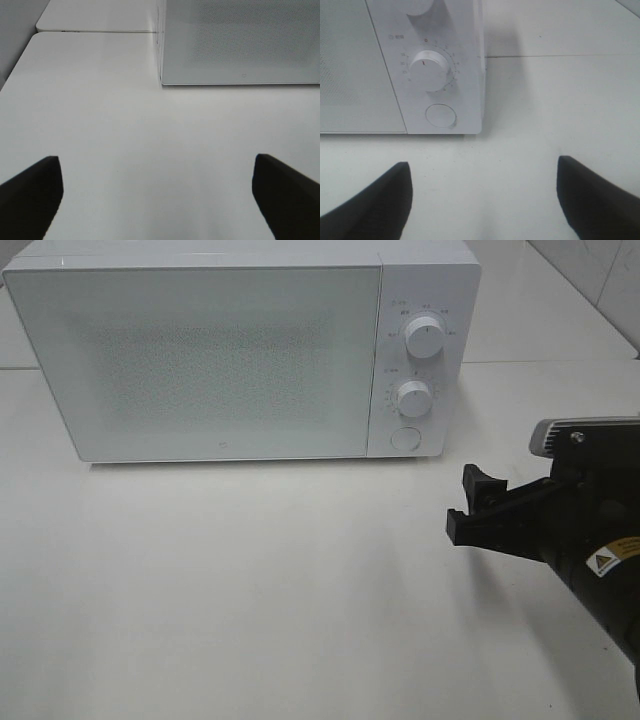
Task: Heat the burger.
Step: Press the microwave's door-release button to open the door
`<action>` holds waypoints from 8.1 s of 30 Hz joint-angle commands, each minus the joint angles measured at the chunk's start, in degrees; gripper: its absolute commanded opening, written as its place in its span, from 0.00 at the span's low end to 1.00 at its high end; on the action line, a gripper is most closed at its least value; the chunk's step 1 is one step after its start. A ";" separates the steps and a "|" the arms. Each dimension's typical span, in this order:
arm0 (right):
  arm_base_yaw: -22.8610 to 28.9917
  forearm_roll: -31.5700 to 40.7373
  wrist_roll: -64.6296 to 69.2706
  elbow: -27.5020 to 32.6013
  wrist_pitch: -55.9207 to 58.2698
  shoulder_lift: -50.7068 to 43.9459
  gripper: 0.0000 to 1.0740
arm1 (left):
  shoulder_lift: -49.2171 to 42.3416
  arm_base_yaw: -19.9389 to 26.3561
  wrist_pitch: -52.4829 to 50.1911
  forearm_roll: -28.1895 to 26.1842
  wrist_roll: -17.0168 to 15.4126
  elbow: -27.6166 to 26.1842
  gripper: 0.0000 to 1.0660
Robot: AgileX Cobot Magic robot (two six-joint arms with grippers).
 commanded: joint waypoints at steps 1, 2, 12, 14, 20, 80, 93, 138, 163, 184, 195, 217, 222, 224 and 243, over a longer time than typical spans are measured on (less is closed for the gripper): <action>2.81 2.06 -3.27 -2.86 -10.60 0.06 0.70 | -1.20 -0.40 -0.23 -0.11 0.06 0.29 0.92; 2.81 2.06 -3.27 -2.86 -10.60 0.06 0.70 | -1.20 -0.40 -0.23 -0.11 0.06 0.29 0.92; 4.01 2.06 -4.07 -5.67 -9.97 0.11 0.70 | -1.20 -0.40 -0.23 -0.11 0.06 0.29 0.92; 4.01 2.06 -3.55 -5.67 -9.80 0.11 0.70 | -1.20 -0.40 -0.23 -0.11 0.06 0.29 0.92; 4.01 2.06 1.38 -5.67 -8.88 0.11 0.68 | -1.20 -0.40 -0.23 -0.11 0.06 0.29 0.92; 3.84 2.06 88.24 -6.25 6.42 3.44 0.00 | -1.20 -0.40 -0.23 -0.11 0.06 0.29 0.92; 1.95 -0.34 92.36 -12.72 6.25 12.09 0.00 | -1.20 -0.40 -0.23 -0.11 0.06 0.29 0.92; -13.58 -13.18 93.45 -33.00 14.32 27.04 0.00 | -1.20 -0.40 -0.23 -0.11 0.06 0.29 0.92; -16.16 -11.75 91.50 -38.10 10.26 28.76 0.00 | -1.20 -0.40 -0.23 -0.11 0.06 0.29 0.92; -16.10 -8.48 88.92 -42.63 5.39 28.76 0.00 | -1.20 -0.40 -0.23 -0.11 0.06 0.29 0.92; -16.33 -7.22 85.31 -47.61 1.72 31.63 0.00 | -1.20 -0.40 -0.23 -0.11 0.06 0.29 0.92; -16.79 -5.21 82.85 -50.59 1.83 32.54 0.00 | -1.20 -0.40 -0.23 -0.11 0.06 0.29 0.92; -16.67 -3.95 83.14 -50.59 3.32 32.54 0.00 | -1.20 -0.40 -0.23 -0.11 0.06 0.29 0.92; -16.67 -3.95 83.14 -50.59 3.50 32.54 0.00 | -1.20 -0.40 -0.23 -0.11 0.06 0.29 0.92; -14.04 -1.15 82.85 -47.78 10.08 30.42 0.00 | -1.20 -0.40 -0.23 -0.11 0.06 0.29 0.92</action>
